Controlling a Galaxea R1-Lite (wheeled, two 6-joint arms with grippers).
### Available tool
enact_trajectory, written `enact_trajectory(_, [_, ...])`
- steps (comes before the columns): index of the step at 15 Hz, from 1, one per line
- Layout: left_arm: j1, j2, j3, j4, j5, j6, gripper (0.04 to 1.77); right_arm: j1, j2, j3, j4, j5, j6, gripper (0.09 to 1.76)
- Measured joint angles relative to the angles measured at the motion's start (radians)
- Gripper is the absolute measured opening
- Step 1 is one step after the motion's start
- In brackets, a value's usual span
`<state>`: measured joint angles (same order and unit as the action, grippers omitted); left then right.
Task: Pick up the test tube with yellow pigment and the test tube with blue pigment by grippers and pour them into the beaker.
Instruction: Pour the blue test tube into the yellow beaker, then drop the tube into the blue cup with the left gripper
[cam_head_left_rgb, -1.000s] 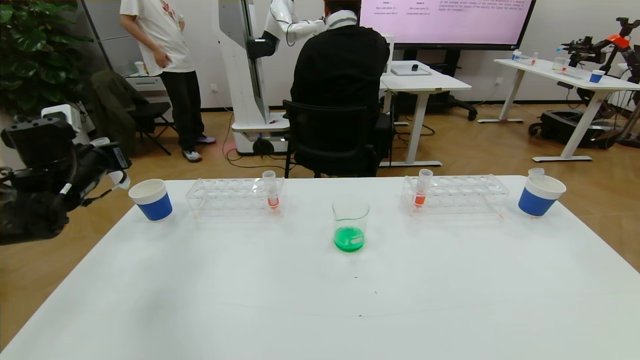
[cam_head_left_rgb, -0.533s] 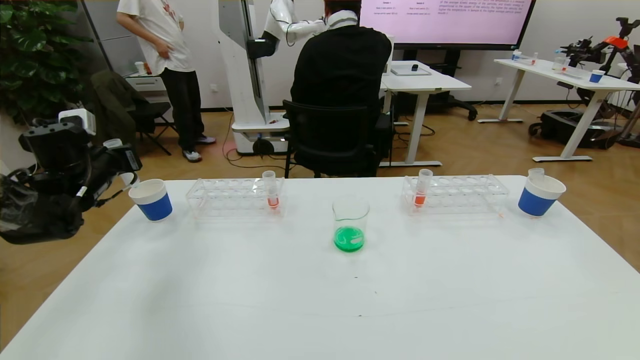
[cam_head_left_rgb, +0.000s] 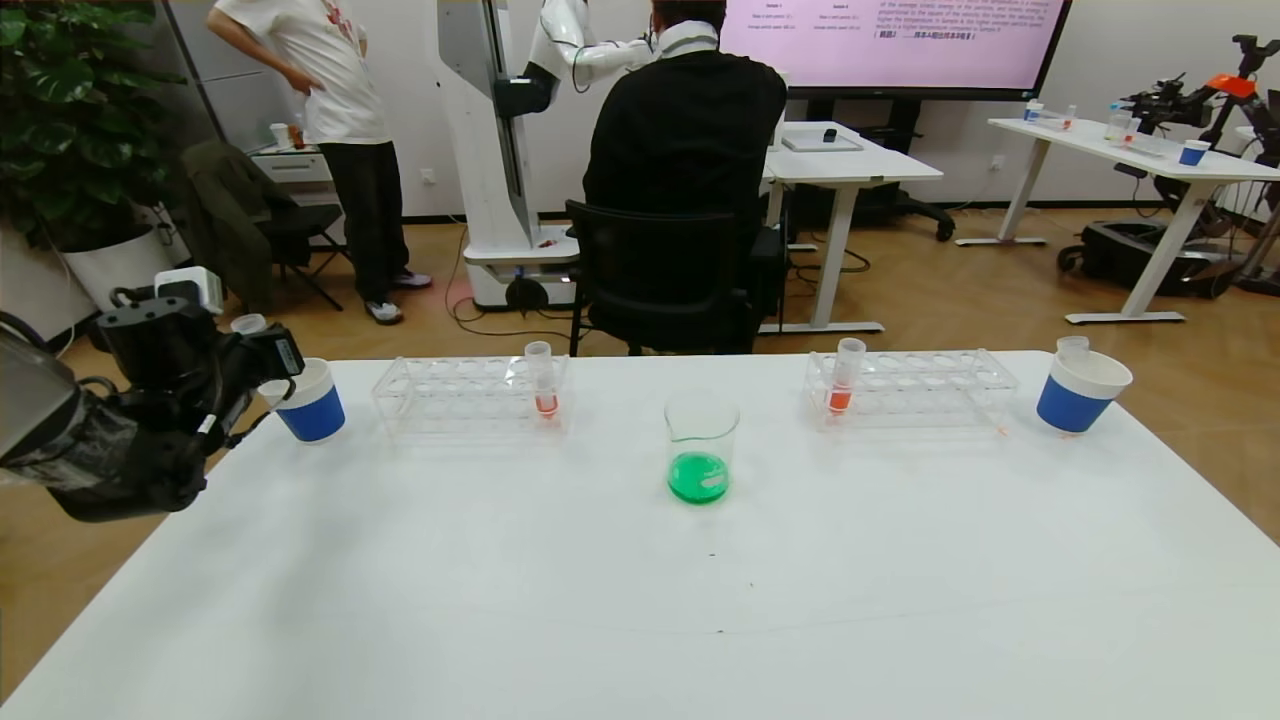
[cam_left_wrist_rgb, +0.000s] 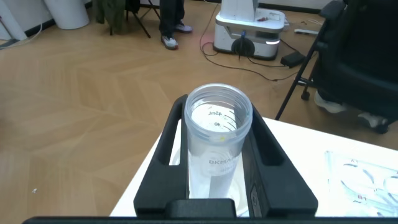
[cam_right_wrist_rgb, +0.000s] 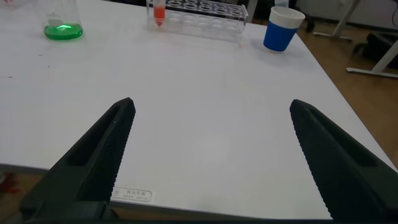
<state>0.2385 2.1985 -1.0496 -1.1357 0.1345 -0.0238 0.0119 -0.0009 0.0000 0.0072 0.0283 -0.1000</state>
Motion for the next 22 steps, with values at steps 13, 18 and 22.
enact_trajectory(13, [-0.029, 0.078, 0.037, -0.060, 0.001, 0.002, 0.53, -0.001, 0.000, 0.000, 0.000, 0.000, 0.000, 1.74])
enact_trajectory(18, [-0.030, 0.068, 0.038, -0.061, 0.006, 0.027, 1.76, -0.001, 0.000, 0.000, 0.000, 0.000, 0.000, 1.74])
enact_trajectory(22, [-0.071, 0.029, 0.006, -0.058, 0.008, 0.016, 1.75, 0.000, 0.000, 0.000, 0.000, 0.000, 0.000, 1.74])
